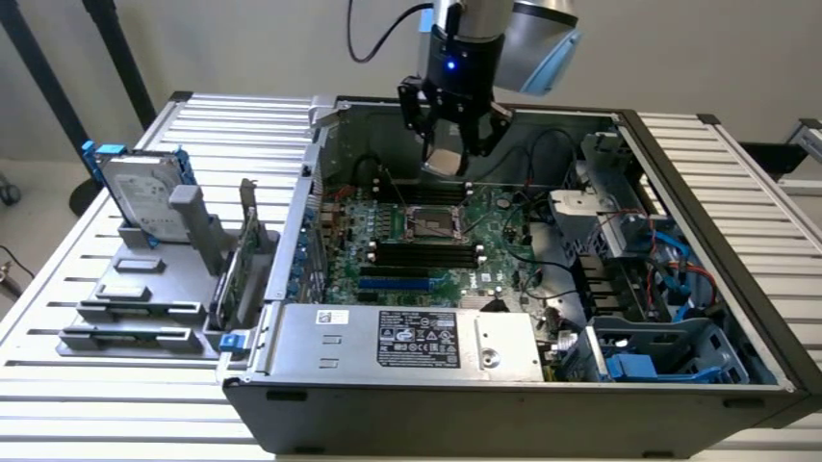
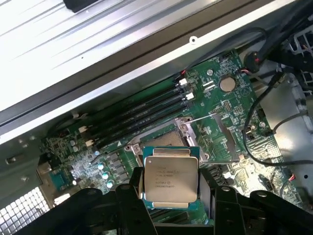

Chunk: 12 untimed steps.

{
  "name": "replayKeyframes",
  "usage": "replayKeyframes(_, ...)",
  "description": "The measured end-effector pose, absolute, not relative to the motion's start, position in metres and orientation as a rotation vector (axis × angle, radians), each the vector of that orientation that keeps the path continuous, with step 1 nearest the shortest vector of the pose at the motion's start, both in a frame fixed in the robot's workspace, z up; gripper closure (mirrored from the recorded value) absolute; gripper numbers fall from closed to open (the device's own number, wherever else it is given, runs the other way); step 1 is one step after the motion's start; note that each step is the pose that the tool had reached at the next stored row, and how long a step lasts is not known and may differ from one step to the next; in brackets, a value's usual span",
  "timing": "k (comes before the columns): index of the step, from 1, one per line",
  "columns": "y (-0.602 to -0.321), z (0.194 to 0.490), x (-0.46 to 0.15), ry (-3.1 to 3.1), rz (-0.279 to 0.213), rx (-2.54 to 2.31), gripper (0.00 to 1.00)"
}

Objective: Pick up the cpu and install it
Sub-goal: 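Place the cpu into insertion slot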

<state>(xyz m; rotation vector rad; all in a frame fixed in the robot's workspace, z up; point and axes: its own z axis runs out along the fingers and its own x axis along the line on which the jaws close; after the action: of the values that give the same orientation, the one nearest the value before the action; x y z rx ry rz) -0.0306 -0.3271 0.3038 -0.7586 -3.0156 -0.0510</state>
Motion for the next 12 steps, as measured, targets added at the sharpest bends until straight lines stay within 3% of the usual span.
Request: replayKeyframes(12,-0.3271,0.2954,-0.0306,-2.919,-0.056,-1.083,0.45)
